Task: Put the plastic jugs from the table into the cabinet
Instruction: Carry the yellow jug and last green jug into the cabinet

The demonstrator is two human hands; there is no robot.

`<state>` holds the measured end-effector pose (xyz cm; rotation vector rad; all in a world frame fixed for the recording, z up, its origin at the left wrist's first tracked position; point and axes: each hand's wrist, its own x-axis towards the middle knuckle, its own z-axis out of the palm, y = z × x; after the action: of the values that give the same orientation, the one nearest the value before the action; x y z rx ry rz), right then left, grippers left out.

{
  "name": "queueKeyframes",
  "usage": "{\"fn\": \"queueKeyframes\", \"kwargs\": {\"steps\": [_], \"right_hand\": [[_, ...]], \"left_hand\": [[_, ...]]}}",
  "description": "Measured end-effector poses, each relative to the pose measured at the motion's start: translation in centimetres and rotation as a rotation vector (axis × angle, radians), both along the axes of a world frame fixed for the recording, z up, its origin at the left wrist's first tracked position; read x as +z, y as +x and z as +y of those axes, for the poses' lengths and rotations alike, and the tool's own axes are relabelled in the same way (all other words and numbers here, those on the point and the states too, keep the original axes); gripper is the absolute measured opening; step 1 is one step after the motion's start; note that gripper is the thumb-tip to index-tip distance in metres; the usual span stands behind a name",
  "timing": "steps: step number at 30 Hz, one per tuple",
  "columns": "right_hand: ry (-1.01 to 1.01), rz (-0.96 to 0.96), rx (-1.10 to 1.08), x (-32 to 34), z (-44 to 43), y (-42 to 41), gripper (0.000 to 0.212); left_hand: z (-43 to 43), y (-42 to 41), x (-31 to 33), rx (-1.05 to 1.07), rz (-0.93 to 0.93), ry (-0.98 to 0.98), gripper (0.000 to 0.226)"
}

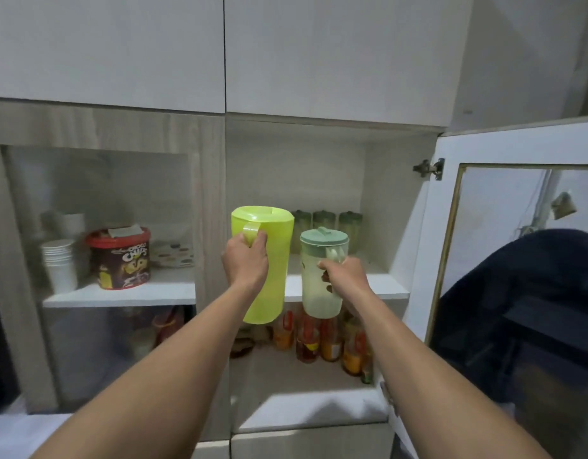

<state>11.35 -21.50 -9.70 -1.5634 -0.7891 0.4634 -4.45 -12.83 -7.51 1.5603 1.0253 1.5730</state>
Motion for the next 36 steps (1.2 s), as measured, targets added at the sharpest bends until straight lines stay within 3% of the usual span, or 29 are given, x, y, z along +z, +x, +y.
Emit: {"fn": "queueKeyframes", "kwargs": {"steps": [18,26,29,33,36], "right_hand": [[-0.030,0.011,-0.141,-1.9,19.9,13.2,0.009],[-0.078,0.018,-0.157,-4.6,28.4,19.8,0.019],[-0.085,0.022,-0.134,-5.0,31.3,21.8,0.010],[-0.158,-0.064,-0.081,-6.2,35.3,24.4,0.024],[-0.151,-0.068,-0.078,-7.1,37.3,25.7,0.020]], "left_hand": [[21.4,15.4,-1.0,-0.008,0.062,0.000,0.046],[28.5,21.2,-4.4,-0.011,0.068,-0.110,0.041],[30.1,22.9,-4.8,0.017,0.089,-0.085,0.036],[32.5,25.2,-5.4,0.090,0.142,-0.027,0.039],[33.3,26.1,-5.5,0.105,0.167,-0.011,0.042]]}}
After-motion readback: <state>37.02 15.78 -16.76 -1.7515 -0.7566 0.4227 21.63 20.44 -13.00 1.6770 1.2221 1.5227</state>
